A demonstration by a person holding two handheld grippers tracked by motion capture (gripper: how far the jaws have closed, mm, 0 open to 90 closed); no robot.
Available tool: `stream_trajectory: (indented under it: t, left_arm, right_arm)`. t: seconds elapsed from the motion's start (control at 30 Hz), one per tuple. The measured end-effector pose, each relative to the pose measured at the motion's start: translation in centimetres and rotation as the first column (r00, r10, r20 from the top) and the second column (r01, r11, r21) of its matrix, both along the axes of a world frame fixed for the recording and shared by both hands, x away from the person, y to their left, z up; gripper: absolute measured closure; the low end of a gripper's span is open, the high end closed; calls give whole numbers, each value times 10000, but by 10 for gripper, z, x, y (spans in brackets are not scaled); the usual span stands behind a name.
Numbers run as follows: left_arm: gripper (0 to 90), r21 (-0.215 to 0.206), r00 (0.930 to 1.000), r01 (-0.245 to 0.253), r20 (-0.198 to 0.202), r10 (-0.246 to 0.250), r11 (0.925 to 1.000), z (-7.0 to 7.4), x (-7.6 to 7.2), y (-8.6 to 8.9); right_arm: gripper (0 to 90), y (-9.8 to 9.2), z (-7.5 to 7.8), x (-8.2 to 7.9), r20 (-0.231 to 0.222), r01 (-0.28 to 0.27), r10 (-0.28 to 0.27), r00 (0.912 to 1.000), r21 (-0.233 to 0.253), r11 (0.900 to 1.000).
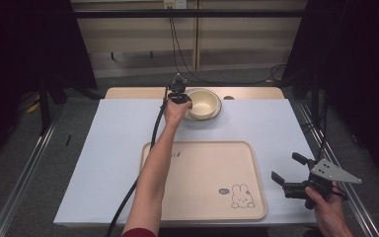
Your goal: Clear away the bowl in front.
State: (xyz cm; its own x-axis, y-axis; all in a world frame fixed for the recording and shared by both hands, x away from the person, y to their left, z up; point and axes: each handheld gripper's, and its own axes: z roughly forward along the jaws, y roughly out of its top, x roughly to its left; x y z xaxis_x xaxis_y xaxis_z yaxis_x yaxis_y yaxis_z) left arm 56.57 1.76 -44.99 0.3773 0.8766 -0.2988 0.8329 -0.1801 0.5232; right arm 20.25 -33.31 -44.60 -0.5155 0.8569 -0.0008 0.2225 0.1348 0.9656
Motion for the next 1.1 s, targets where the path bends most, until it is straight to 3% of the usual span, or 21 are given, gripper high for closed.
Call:
stream_trajectory:
  t: [0.1, 0.23, 0.43, 0.63, 1.1]
  left_arm:
    - [841, -21, 10000, -7, 41, 7, 10000, 1, 0, 0]
    - [839, -369, 9997, -218, -120, 213, 9991, 1, -1, 3]
    - [837, -278, 9993, -361, -46, 360, 9990, 3, -4, 1]
    - [837, -551, 9987, -512, -22, 512, 9972, 7, -5, 1]
    - [837, -748, 9993, -292, 206, 308, 9968, 18, -10, 9]
  right_arm:
    - [8, 0, 0, 1, 34, 4, -4, 10000, -16, 10000]
    - [8, 0, 0, -1, -8, 58, -58, 10000, 11, 10000]
    - [8, 0, -1, -1, -72, 10, -9, 10000, 33, 10000]
    - [8, 1, -1, 0, -46, 13, -13, 10000, 70, 10000]
    - [8, 0, -1, -1, -7, 25, -25, 10000, 52, 10000]
